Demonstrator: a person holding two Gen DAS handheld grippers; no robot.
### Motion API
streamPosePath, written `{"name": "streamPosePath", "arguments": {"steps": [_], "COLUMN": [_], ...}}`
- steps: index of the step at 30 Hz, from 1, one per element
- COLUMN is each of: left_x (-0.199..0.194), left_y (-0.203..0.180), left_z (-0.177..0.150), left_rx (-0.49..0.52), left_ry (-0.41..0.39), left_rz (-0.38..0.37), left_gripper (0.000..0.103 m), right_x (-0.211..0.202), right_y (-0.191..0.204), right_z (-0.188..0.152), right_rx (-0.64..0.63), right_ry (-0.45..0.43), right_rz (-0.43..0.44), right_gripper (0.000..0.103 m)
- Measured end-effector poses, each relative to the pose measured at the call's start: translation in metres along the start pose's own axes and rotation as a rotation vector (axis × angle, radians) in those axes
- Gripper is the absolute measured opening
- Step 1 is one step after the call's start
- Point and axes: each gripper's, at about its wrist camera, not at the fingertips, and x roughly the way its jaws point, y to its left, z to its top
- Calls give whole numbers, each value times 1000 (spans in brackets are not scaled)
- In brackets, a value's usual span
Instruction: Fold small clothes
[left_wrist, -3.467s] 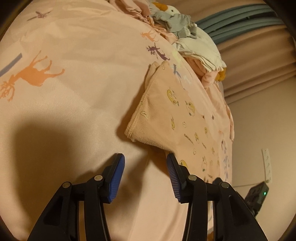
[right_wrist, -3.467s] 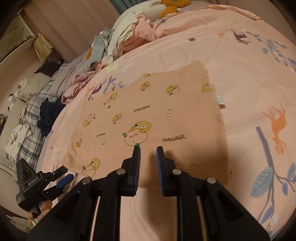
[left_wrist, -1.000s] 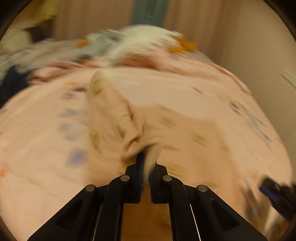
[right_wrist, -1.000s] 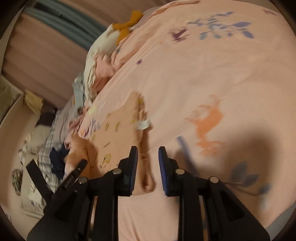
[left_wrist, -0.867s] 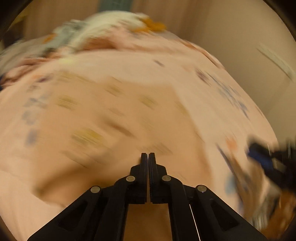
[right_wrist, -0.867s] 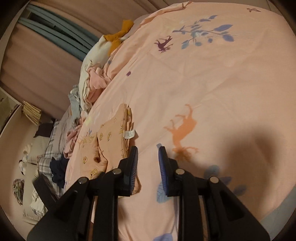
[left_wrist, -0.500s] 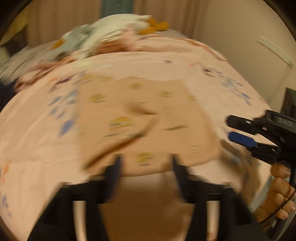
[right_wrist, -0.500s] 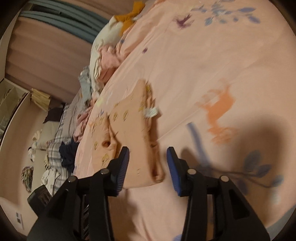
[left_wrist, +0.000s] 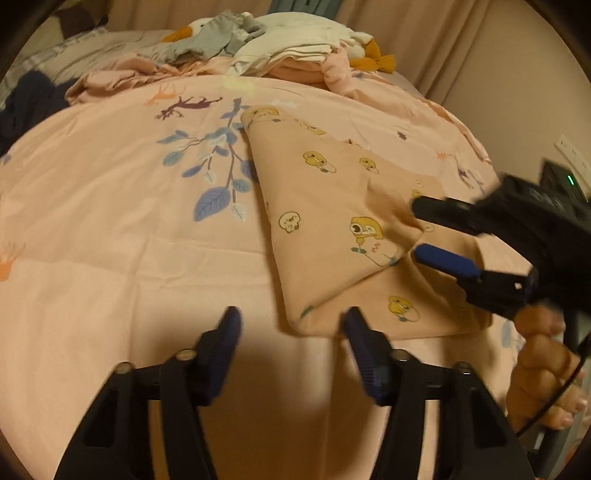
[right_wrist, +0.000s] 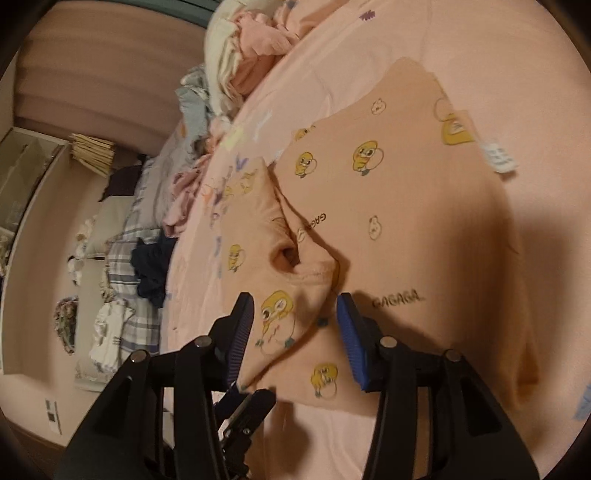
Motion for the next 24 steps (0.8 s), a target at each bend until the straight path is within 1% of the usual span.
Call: {"name": "streamPosePath", "arguments": {"steps": [1, 2, 3, 4, 5, 6, 7, 8, 10, 11, 13, 15, 19, 20, 24], "left_x": [3, 5, 6, 8, 10, 13, 17, 22, 24, 22, 18, 16, 15, 13, 6], "left_y": [2, 3, 6, 6, 5, 3, 3, 2, 3, 2, -4, -13, -15, -15, -27], "left_z": [1, 3, 4, 5, 8, 10, 11, 12, 13, 13, 14, 14, 13, 12, 12], "left_rx": [-7, -33, -52, -62, -62, -62, -60, -57, -76, -79, -44, 1, -17, -14, 25], "left_ry": [13, 26, 32, 47, 57, 60, 59, 63, 64, 56, 37, 22, 13, 9, -19], "left_rz": [-19, -72, -113, -167, -193, -205, -194, -167, -173, -172, -151, -107, -97, -92, -78], "left_gripper": [50, 40, 36, 29, 25, 21, 13, 10, 8, 7, 7, 6, 6, 6, 6], "right_x": [7, 15, 20, 22, 20, 19, 19, 22, 25, 24, 17, 8, -25, -36, -63], "right_y": [0, 0, -2, -4, -5, -6, -6, -6, -6, -5, 0, 9, 21, 20, 7], "right_z": [2, 3, 3, 3, 4, 6, 9, 13, 16, 15, 14, 14, 13, 12, 13], "right_rx": [6, 17, 33, 52, 66, 66, 58, 45, 32, 23, -5, -58, -135, -147, -130], "right_ry": [6, 21, 25, 11, -6, -16, -15, -12, -19, -22, -49, -82, -174, -204, -269], "right_rz": [-17, -35, -38, -24, -8, 7, 15, 12, -14, -9, 2, -1, 36, 33, 2], "right_gripper": [48, 48, 47, 46, 39, 25, 20, 12, 10, 9, 9, 8, 8, 8, 8]}}
